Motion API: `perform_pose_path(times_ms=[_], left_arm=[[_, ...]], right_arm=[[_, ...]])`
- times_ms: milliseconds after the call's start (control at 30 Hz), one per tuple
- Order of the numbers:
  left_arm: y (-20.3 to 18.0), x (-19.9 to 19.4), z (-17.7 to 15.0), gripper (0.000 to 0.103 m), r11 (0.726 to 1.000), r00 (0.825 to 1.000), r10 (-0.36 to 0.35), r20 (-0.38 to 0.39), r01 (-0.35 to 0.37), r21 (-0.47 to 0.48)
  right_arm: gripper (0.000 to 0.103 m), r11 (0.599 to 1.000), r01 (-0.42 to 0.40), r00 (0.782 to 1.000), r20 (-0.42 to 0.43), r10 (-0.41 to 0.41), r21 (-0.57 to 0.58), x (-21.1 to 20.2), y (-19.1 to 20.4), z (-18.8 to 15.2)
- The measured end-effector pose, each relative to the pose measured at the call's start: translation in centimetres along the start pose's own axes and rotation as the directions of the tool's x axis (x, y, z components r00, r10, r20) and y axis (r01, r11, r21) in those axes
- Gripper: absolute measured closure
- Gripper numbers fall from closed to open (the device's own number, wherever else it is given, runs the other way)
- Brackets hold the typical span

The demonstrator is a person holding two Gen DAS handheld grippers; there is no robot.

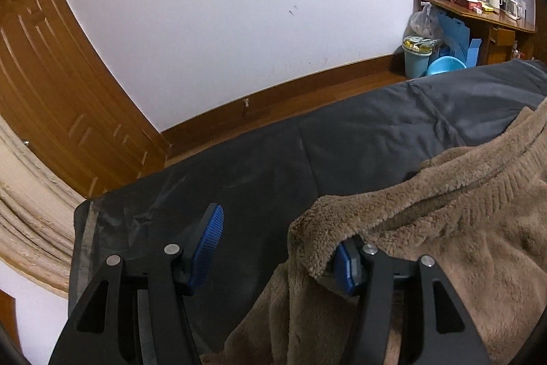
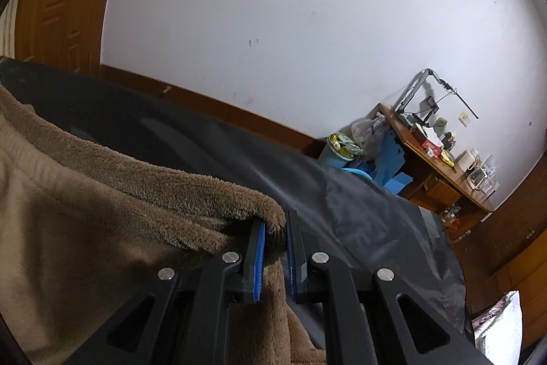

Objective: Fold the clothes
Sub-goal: 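Lay the folded fleece down and open both grippers, then press both open grippers onto the folded fleece and smooth it flat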

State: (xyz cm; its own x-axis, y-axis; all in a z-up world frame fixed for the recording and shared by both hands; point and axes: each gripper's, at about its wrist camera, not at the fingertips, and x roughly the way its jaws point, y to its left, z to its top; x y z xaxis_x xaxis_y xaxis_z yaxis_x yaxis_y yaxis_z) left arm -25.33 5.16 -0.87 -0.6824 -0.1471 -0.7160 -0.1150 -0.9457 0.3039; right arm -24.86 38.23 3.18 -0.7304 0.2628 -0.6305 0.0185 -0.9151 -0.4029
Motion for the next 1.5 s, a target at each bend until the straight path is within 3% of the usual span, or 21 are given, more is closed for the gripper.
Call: perform_pose_path(times_ms=[100,200,300,467,533,567,633,700,800,833,867,1000,1067,1267,1400,1500], left_arm=[[0.1,0.6,0.4,0.037,1.000,1.000,-0.002,-0.012,0.002,0.003],[0.2,1.5,0.6,0.019,0.999,0.999,0.035,-0.036,-0.035,0.009],[0.1,2.2,0.6,0.016,0.999,0.997,0.046,-0.060,-0.045,0.021],[-0.9,1.4,0.3,0.014,0.983,0.997,0.018,-0.078,-0.004,0.186],[0.1,0.7,0.4,0.014,0.983,0.991,-0.077,-0.109,0.094,0.155],[1.0,0.3,0.5,0.014,0.981,0.980,-0.154,-0.128,0.167,0.102],[3.4,-0.5,0.6,0.013,0.954,0.947,-0.299,-0.117,0.297,-0.031],[5.5,-1.4,0.5,0.009,0.916,0.920,-0.386,-0.071,0.374,-0.141],[7.4,-2.5,0.2,0.004,0.873,0.897,-0.442,-0.012,0.428,-0.233],[7.9,-2.7,0.0,0.003,0.861,0.892,-0.452,0.002,0.437,-0.260],[8.1,-3.0,-0.3,0.003,0.857,0.892,-0.453,0.005,0.437,-0.274],[7.2,-4.1,-1.3,0.003,0.863,0.891,-0.454,-0.003,0.440,-0.248],[4.9,-5.2,-1.3,0.003,0.887,0.896,-0.443,-0.028,0.433,-0.161],[-1.9,-4.6,0.0,0.003,0.965,0.965,-0.239,-0.110,0.249,0.086],[-2.6,-1.1,1.4,0.003,0.994,0.984,-0.082,-0.159,0.093,0.062],[-1.8,0.6,2.3,0.003,0.999,0.985,-0.035,-0.168,0.034,-0.009]], right_arm=[[0.092,1.000,-0.013,1.000,-0.023,0.012,-0.003,0.6,0.0,0.1],[0.092,1.000,-0.023,0.998,-0.066,0.022,-0.011,1.3,0.2,-0.3],[0.092,0.999,-0.033,0.995,-0.095,0.031,-0.015,2.0,0.0,-0.3],[0.089,0.998,-0.061,0.993,-0.100,0.060,-0.012,1.7,-0.4,-0.2],[0.089,0.993,-0.108,0.990,-0.089,0.111,0.038,1.0,-1.3,0.0],[0.089,0.987,-0.139,0.986,-0.079,0.145,0.074,0.6,-1.9,0.0],[0.088,0.964,-0.210,0.975,-0.041,0.219,0.161,-0.7,-3.4,0.0],[0.084,0.946,-0.247,0.967,-0.011,0.255,0.210,-1.8,-4.5,-0.2],[0.067,0.936,-0.260,0.965,0.026,0.261,0.237,-3.4,-5.3,-0.6],[0.046,0.933,-0.263,0.964,0.036,0.262,0.245,-3.8,-5.5,-0.7],[0.033,0.930,-0.265,0.964,0.045,0.263,0.253,-4.1,-5.7,-0.8],[0.033,0.935,-0.274,0.962,0.051,0.269,0.226,-5.5,-5.5,-1.0],[0.033,0.942,-0.289,0.957,0.042,0.286,0.169,-6.1,-4.6,-0.8],[0.033,0.916,-0.396,0.912,-0.088,0.400,0.067,-4.7,0.7,0.6],[0.033,0.920,-0.385,0.909,-0.141,0.392,0.081,-2.1,2.5,1.2],[0.033,0.927,-0.354,0.918,-0.145,0.370,0.126,-0.5,2.1,1.7]])
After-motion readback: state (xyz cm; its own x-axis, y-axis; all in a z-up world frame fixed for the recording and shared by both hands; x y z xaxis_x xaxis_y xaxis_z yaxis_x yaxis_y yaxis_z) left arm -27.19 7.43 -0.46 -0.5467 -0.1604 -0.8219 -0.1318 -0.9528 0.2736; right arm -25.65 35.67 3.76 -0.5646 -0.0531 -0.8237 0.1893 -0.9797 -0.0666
